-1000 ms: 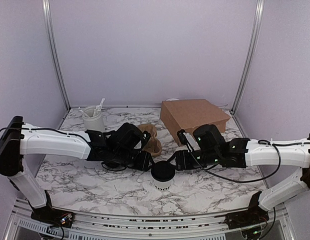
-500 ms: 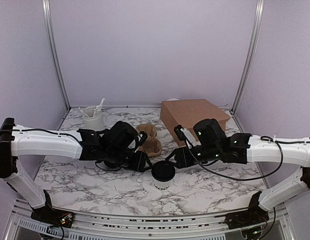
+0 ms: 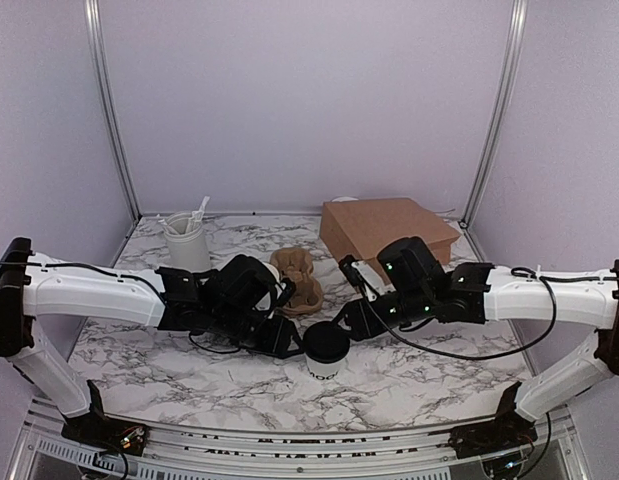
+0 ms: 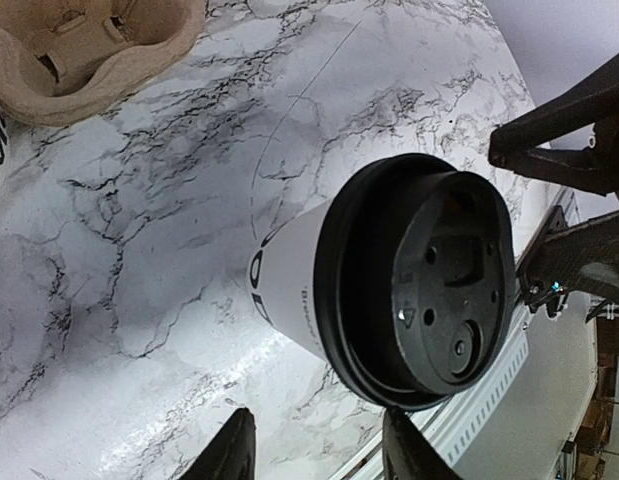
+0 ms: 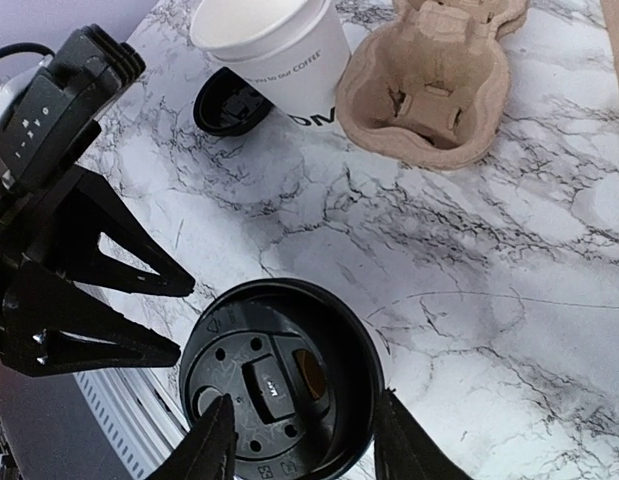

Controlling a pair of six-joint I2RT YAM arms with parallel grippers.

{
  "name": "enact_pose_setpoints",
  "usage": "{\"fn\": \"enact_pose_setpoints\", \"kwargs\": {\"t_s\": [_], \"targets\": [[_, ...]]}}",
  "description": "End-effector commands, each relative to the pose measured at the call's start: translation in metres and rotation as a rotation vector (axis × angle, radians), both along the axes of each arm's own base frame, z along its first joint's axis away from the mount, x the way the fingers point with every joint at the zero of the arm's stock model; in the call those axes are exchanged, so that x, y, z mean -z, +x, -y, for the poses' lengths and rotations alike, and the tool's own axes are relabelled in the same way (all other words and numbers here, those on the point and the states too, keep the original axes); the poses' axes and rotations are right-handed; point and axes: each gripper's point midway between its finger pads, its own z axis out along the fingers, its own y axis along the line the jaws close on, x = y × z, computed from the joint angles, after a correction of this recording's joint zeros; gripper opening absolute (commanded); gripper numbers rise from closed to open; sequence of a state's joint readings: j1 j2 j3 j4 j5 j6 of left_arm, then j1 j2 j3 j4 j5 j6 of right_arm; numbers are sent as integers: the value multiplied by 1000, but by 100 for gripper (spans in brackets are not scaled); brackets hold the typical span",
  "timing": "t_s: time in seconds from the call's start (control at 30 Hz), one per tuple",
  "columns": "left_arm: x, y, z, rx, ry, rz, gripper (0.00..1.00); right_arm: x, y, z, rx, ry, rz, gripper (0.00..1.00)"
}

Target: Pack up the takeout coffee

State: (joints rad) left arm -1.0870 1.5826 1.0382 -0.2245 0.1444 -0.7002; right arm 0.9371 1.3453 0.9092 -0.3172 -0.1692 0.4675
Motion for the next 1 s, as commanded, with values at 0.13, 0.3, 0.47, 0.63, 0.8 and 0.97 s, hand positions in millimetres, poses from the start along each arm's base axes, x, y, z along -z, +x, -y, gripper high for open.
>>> {"fn": "enact_pose_setpoints", "kwargs": {"t_s": [0.13,0.3,0.47,0.63,0.8,0.97], "targets": [[-9,-6,11,15,-64,-13,44,-7,6,-11,-31,10,8,43],[-2,-6,12,16,-50,-24,44,-4,5,-11,-30,8,0,41],[6,-4,13,8,-32,-31,44,-1,3,-10,-26,10,-17,38],[13,-3,13,0,-16,-38,44,4,-2,-7,-19,17,-43,36],[17,-1,13,-9,-6,-41,44,8,-7,-4,-7,26,-62,33],[17,4,12,-25,0,-44,44,13,-11,-1,11,25,-75,31]]}}
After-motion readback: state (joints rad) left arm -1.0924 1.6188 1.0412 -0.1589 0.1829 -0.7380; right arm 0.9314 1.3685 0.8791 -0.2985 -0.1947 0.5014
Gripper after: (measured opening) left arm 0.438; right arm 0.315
